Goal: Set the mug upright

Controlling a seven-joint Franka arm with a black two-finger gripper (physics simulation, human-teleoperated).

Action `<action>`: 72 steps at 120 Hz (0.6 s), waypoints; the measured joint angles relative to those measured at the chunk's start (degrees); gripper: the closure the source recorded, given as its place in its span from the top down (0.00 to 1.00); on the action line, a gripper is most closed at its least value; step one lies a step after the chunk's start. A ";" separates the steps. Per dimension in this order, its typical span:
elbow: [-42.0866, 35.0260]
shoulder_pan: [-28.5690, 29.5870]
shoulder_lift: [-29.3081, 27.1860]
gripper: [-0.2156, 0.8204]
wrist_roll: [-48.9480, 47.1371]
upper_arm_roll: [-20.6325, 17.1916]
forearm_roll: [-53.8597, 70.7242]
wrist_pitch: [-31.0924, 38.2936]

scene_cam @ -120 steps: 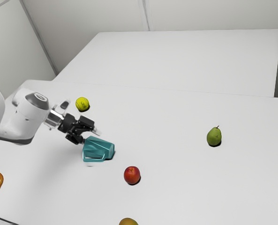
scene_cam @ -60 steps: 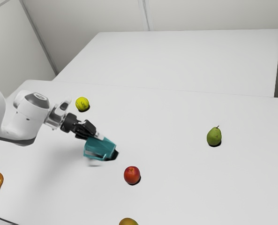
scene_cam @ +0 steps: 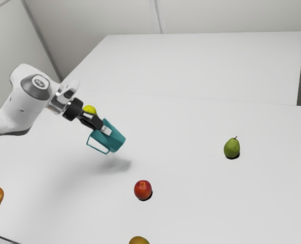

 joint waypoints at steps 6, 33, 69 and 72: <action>1.20 0.17 -0.06 0.05 -1.75 -1.51 4.06 -0.02; 5.07 -0.21 -0.27 0.04 -13.11 -8.10 22.10 -0.05; 5.94 -0.13 -0.35 0.04 -29.60 -13.65 38.56 0.05; 5.83 -0.16 -0.41 0.04 -30.93 -13.93 39.54 0.08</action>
